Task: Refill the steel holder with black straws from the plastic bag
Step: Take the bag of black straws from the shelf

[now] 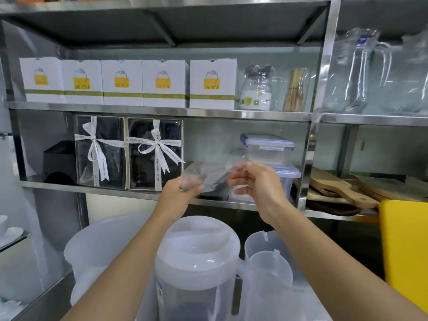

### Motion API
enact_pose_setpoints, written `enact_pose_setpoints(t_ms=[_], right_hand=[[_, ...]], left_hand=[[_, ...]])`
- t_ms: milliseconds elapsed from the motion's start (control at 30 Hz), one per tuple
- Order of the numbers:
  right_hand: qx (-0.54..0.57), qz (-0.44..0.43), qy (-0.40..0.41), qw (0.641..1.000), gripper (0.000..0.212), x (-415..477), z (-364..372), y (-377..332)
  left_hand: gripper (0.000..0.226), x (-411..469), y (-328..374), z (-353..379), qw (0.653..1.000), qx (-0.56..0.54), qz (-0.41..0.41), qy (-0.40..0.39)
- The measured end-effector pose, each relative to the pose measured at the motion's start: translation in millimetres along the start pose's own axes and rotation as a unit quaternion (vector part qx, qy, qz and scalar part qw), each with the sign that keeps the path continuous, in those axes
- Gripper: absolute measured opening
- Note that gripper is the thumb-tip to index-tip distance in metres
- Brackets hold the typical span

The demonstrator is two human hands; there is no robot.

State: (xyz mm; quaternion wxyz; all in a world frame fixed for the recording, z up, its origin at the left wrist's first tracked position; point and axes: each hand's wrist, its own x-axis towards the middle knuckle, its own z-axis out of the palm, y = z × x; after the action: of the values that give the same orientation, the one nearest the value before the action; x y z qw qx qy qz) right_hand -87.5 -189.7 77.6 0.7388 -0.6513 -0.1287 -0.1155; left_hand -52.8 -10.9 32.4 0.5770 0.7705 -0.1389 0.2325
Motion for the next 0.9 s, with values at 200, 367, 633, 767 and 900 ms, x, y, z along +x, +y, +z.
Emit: enact_pose_setpoints(t_ms=[200, 367, 633, 767, 900], right_hand=[[-0.118, -0.105, 0.006, 0.987, 0.030, -15, -15, -23], [-0.178, -0.056, -0.004, 0.982, 0.046, -29, -21, -32], [-0.100, -0.085, -0.001, 0.991, 0.023, -59, -27, -55], [-0.091, -0.092, 0.034, 0.991, 0.007, -84, -35, -63], [-0.066, -0.085, 0.079, 0.991, 0.010, -114, -45, -70]], left_hand=[[0.015, -5, 47, 5, 0.997, -0.034, 0.043, 0.051], [0.010, -11, 79, 7, 0.992, -0.075, 0.069, 0.073], [0.022, -36, 131, 10, 0.984, -0.136, 0.105, 0.045], [0.014, -62, 144, 10, 0.981, -0.167, 0.094, 0.013], [0.026, -93, 144, 12, 0.983, -0.174, 0.048, -0.039]])
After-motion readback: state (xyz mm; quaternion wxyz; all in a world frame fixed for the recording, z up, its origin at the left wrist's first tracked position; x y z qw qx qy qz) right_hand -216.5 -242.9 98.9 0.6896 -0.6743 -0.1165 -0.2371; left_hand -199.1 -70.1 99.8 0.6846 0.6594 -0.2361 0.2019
